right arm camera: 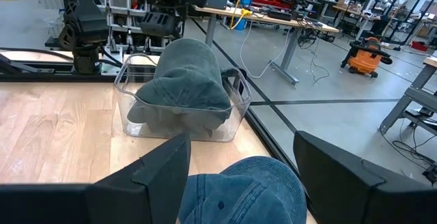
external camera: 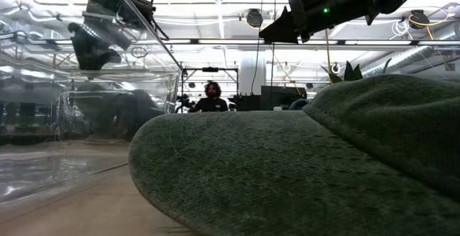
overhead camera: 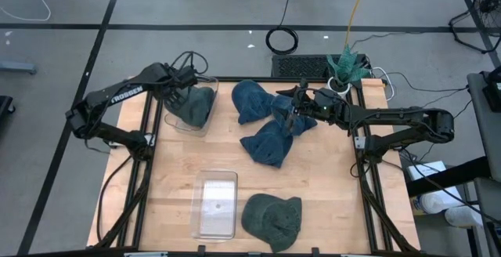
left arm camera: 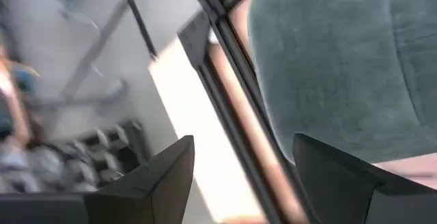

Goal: Pick & Place hat
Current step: Put the top green cap into the top transparent bin

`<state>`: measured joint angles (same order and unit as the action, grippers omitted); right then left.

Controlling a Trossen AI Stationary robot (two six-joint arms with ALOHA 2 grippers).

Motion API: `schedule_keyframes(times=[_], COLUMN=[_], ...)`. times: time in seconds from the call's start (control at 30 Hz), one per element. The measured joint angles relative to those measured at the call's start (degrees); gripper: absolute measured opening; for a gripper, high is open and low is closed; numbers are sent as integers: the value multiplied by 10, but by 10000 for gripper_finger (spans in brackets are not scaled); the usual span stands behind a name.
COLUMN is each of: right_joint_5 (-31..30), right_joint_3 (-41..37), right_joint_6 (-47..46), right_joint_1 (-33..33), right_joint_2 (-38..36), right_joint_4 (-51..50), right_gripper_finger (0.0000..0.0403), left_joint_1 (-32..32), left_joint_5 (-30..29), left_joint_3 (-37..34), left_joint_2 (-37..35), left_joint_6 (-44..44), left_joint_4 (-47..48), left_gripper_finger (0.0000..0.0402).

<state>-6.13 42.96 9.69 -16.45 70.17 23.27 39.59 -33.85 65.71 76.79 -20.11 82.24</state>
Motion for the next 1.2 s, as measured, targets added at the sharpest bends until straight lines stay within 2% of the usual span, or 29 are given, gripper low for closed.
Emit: schedule_keyframes(times=[0.1,0.2,0.33,0.43,0.8,1.0,1.2], right_joint_5=[1,2,2,2,3,3,3], right_joint_3=[0,0,0,0,0,0,0], right_joint_6=[0,0,0,0,0,0,0], right_joint_1=[0,0,0,0,1,1,1], right_joint_2=[0,0,0,0,0,0,0], right_joint_4=[0,0,0,-5,-13,-13,-13], right_gripper_finger=[247,247,247,247,247,247,247], left_joint_1=[33,85,159,187,201,201,201], left_joint_5=[53,101,250,311,377,395,414], left_joint_3=[0,0,0,0,0,-14,-26], left_joint_2=[0,0,0,0,0,0,0], left_joint_6=[-12,38,139,164,224,246,277], left_joint_4=[11,-16,-90,-108,-114,-134,-147], left_gripper_finger=[239,204,156,130,96,15,10])
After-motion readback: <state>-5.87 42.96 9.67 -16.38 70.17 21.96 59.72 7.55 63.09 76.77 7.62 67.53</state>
